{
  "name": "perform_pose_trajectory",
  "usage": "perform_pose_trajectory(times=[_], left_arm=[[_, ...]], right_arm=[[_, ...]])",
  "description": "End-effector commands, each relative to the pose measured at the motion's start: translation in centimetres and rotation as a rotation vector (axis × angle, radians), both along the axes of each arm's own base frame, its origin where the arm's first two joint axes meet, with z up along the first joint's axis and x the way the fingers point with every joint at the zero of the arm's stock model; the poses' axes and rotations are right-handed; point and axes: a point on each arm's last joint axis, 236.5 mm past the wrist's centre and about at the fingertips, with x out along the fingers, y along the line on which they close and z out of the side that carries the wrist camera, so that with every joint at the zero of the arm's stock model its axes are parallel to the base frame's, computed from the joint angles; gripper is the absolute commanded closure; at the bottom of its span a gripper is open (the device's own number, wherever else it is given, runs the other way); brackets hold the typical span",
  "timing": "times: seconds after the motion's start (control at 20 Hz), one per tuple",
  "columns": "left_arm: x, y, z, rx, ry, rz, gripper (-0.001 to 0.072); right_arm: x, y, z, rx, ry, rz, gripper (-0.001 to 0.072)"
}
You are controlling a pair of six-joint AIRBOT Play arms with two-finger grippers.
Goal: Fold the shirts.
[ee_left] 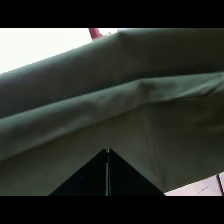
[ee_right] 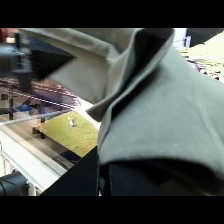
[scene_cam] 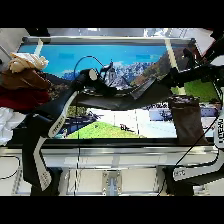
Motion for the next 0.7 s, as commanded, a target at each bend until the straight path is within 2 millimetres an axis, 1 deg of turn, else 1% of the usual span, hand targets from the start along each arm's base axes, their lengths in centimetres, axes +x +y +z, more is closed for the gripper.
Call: perform_pose_trajectory(times=[0.0, 0.1, 0.2, 0.25, 0.3, 0.35, 0.4, 0.45, 0.5, 0.55, 0.6, 0.65], left_arm=[[-2.5, -4.1, -1.8, -0.025, 0.015, -0.066, 0.0697], [-3.0, -5.7, -1.7, -0.040, -0.002, -0.079, 0.0697], [-3.5, -6.4, -1.6, -0.042, -0.013, -0.107, 0.0698], [-3.5, -6.3, -1.4, -0.042, -0.019, -0.111, 0.0698], [-2.8, -5.7, -0.8, -0.044, -0.029, -0.098, 0.0698], [-1.7, -4.4, 0.5, -0.045, -0.052, -0.076, 0.0697], [-0.3, -2.2, 2.0, -0.020, -0.091, -0.057, 0.0698], [1.5, 1.3, 4.0, 0.040, -0.148, -0.035, 0.0697], [3.0, 5.4, 5.8, 0.120, -0.202, -0.009, 0.0697], [4.4, 10.2, 7.9, 0.209, -0.251, 0.030, 0.0698], [5.2, 14.3, 10.0, 0.268, -0.284, 0.078, 0.0698], [5.8, 18.0, 12.4, 0.290, -0.314, 0.137, 0.0697]], right_arm=[[-0.6, 2.5, 3.7, 0.000, -0.038, 0.031, 0.0703], [-0.7, 4.5, 4.8, -0.002, -0.063, 0.067, 0.0703], [-0.6, 6.5, 5.6, -0.001, -0.090, 0.093, 0.0704], [-0.5, 7.3, 5.9, 0.000, -0.105, 0.102, 0.0704], [-0.2, 8.1, 6.0, 0.002, -0.118, 0.103, 0.0704], [0.0, 8.8, 6.0, 0.001, -0.124, 0.099, 0.0704], [0.2, 9.5, 5.9, -0.008, -0.131, 0.092, 0.0704], [0.6, 10.2, 6.0, -0.008, -0.147, 0.088, 0.0705], [1.0, 11.1, 6.3, 0.000, -0.162, 0.075, 0.0705], [1.6, 12.4, 6.7, 0.010, -0.193, 0.063, 0.0706], [2.2, 13.8, 6.9, 0.022, -0.221, 0.052, 0.0706], [2.6, 15.8, 7.0, 0.043, -0.232, 0.045, 0.0706]])
